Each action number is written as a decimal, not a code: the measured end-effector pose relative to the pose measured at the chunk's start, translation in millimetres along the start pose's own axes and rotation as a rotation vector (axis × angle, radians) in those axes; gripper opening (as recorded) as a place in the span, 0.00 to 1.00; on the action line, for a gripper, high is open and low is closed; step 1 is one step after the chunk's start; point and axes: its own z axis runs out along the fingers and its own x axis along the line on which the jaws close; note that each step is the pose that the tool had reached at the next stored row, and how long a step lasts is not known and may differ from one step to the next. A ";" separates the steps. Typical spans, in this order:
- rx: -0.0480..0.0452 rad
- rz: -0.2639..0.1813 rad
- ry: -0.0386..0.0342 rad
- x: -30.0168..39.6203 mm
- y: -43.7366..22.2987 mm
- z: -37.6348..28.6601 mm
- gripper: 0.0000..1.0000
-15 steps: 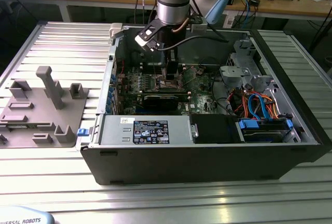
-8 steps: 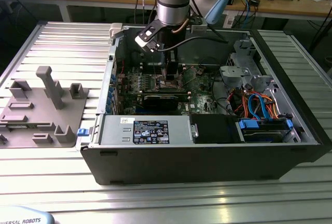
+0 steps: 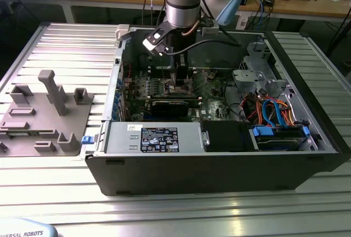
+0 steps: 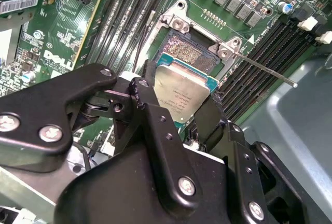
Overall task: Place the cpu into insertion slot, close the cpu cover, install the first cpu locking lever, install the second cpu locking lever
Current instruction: 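Place the cpu into insertion slot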
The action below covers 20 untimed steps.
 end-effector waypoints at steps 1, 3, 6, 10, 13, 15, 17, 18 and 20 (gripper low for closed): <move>0.0000 0.000 0.0000 0.3 0.0 0.4 0.54; 0.0000 0.000 0.0000 0.7 0.0 0.7 0.54; 0.0000 0.000 -0.0002 2.5 0.0 1.3 0.54; 0.0000 0.000 -0.0001 3.7 0.0 1.7 0.54; 0.0000 0.000 -0.0002 4.2 0.0 2.1 0.54; 0.0000 0.000 -0.0002 5.2 -0.1 2.6 0.54; 0.0000 -0.002 -0.0001 5.3 0.0 3.1 0.54; -0.0001 -0.004 0.0000 5.3 0.0 3.6 0.54; -0.0002 -0.004 -0.0014 5.4 -0.1 4.8 0.54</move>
